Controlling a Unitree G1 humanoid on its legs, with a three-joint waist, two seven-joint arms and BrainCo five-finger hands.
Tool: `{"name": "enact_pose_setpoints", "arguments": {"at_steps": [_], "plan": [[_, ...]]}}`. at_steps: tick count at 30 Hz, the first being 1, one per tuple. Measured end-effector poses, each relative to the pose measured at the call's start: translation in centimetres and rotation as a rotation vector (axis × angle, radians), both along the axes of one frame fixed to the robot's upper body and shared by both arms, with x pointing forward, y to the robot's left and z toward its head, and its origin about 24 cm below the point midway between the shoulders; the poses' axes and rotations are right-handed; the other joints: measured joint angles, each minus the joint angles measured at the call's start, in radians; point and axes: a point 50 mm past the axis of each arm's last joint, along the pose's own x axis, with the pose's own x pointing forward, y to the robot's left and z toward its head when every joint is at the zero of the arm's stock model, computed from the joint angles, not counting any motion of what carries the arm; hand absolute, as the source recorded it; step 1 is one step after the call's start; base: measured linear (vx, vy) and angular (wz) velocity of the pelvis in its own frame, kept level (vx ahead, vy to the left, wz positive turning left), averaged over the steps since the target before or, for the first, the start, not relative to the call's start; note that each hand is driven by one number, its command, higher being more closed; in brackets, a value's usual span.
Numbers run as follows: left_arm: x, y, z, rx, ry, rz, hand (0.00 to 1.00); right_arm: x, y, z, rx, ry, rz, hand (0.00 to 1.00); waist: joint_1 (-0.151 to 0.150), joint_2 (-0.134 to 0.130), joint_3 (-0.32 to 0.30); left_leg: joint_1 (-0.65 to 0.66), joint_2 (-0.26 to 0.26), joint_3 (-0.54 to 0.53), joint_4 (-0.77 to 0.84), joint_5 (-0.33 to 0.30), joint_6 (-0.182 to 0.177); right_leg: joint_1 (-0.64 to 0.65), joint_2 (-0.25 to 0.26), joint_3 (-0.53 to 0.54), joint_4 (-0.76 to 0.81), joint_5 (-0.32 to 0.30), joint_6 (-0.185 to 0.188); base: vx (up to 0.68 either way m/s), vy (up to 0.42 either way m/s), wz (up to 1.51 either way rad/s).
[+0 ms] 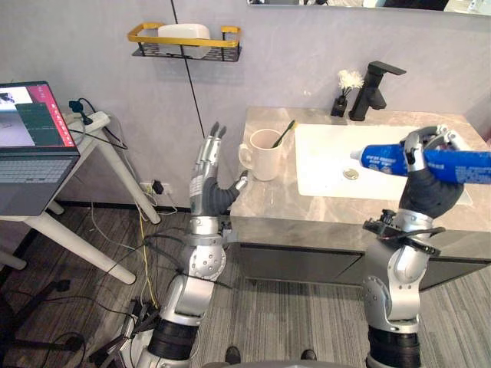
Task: Organize washtable
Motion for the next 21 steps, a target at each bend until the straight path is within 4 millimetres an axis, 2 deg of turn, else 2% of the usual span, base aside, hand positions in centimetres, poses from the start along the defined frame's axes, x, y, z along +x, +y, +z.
{"name": "enact_pose_setpoints", "arguments": {"at_steps": [3,5,7,12,13,15,17,21], "plan": [[-0.9,0.4,-0.3,-0.031,0.014,-0.001,0.00,1.0,-0.5,1.5,-0.012,-0.059,0.014,1.00,0.000,-0.018,-0.004,-0.003,0.000,-0.026,-0.019,0.016,-0.003,0.002,0.001,-0.027,0.000,-0.004,0.000,-0.02,-0.019,0.26],[-1.5,0.6,-1.0,-0.056,0.049,-0.023,0.00,2.8,-1.1,3.1,-0.037,-0.087,0.029,1.00,0.009,-0.033,-0.007,-0.005,0.001,-0.047,-0.033,0.027,-0.007,0.006,0.003,-0.048,0.001,-0.007,0.001,-0.03,-0.017,0.27],[-2.2,0.5,-2.0,-0.075,0.105,-0.051,0.00,4.4,-1.7,4.6,-0.060,-0.101,0.044,1.00,0.040,-0.046,-0.008,-0.013,0.001,-0.065,-0.033,0.031,-0.009,0.008,0.004,-0.067,0.001,-0.010,0.001,-0.02,-0.011,0.24],[-3.2,0.7,-3.8,-0.114,0.219,-0.094,0.00,6.8,-2.4,6.7,-0.069,-0.099,0.089,1.00,0.080,-0.087,-0.006,-0.035,0.002,-0.118,-0.033,0.043,-0.012,0.014,0.007,-0.124,0.003,-0.022,0.000,0.01,-0.012,0.36],[-3.7,0.6,-4.5,-0.118,0.260,-0.113,0.00,7.7,-2.8,7.4,-0.064,-0.088,0.100,1.00,0.089,-0.103,-0.003,-0.047,-0.001,-0.134,-0.032,0.049,-0.011,0.013,0.005,-0.139,0.002,-0.024,0.001,0.02,-0.001,0.24],[-4.0,0.3,-5.0,-0.129,0.296,-0.139,0.00,8.5,-3.4,7.9,-0.068,-0.060,0.098,1.00,0.104,-0.121,-0.003,-0.058,-0.004,-0.143,-0.032,0.051,-0.010,0.006,0.003,-0.149,0.003,-0.024,0.001,0.03,0.010,0.22],[-4.4,0.3,-5.5,-0.128,0.329,-0.152,0.00,9.4,-3.6,8.4,-0.077,-0.029,0.109,1.00,0.106,-0.139,0.003,-0.072,-0.007,-0.150,-0.032,0.054,-0.010,-0.003,0.001,-0.158,0.003,-0.024,0.001,0.03,0.015,0.15],[-4.4,0.1,-6.7,-0.105,0.395,-0.186,0.00,9.8,-3.3,8.3,-0.106,0.006,0.146,1.00,0.102,-0.162,0.018,-0.086,-0.012,-0.170,-0.029,0.054,-0.010,-0.006,-0.003,-0.178,0.006,-0.027,0.005,0.02,0.007,0.14]]}}
